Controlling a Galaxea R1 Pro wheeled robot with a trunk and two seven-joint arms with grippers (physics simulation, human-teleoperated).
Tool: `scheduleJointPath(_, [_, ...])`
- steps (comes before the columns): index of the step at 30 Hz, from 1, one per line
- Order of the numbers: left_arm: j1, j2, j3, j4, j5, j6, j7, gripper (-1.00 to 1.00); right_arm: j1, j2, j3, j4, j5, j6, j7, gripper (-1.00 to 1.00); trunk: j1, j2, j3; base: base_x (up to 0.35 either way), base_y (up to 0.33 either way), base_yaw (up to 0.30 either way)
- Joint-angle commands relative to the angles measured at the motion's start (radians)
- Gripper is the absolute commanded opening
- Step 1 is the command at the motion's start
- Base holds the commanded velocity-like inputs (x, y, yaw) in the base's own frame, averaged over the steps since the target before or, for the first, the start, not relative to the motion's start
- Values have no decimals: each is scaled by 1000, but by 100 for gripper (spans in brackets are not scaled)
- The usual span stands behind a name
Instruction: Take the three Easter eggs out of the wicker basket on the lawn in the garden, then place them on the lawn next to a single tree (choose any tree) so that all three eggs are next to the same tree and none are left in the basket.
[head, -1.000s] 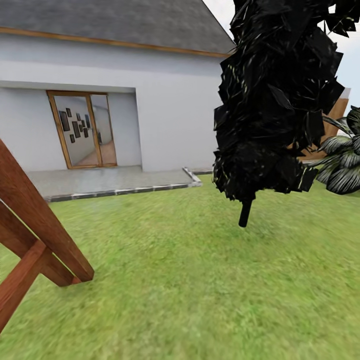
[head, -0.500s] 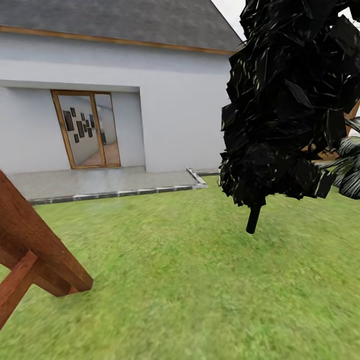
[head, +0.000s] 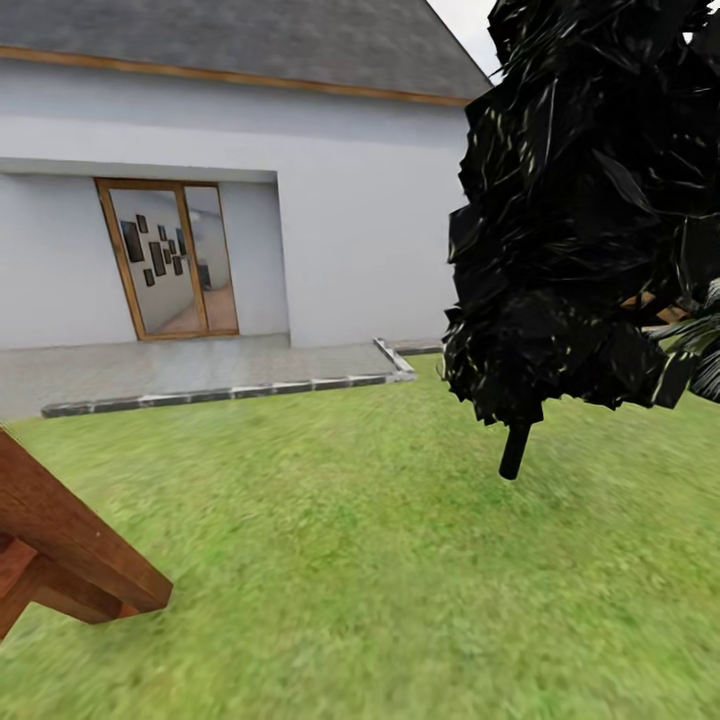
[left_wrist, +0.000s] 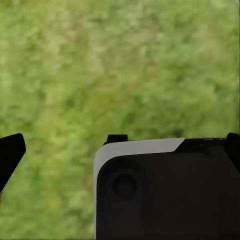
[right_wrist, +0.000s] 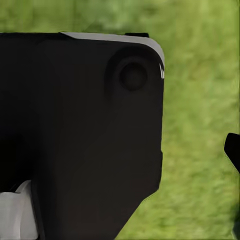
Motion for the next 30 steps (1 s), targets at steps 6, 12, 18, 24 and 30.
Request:
scheduleJointPath(6, [0,0,-1,1,0,-3,1,100,0,5,-3,0,0,-2,0,100,1,-1,-1,331,0,0])
scheduleJointPath(12, [-1,0,-1,1,0,-3,1,100,0,5,-2,1,0,-2,0,100,1,-1,-2,331,0,0])
scheduleJointPath(18, [-1,0,-1,1,0,-3,1,100,0,5,-3,1,0,-1,0,100,1,-1,-9,331,0,0])
scheduleJointPath(24, [-1,0,-1,1,0,-3,1,100,0,5,-3,2,0,-1,0,100,1,-1,-13,331,0,0])
scheduleJointPath(30, [-1,0,-1,1,0,-3,1,100,0,5,-3,3,-1,-1,-1,100,1,-1,-13,331,-1,0])
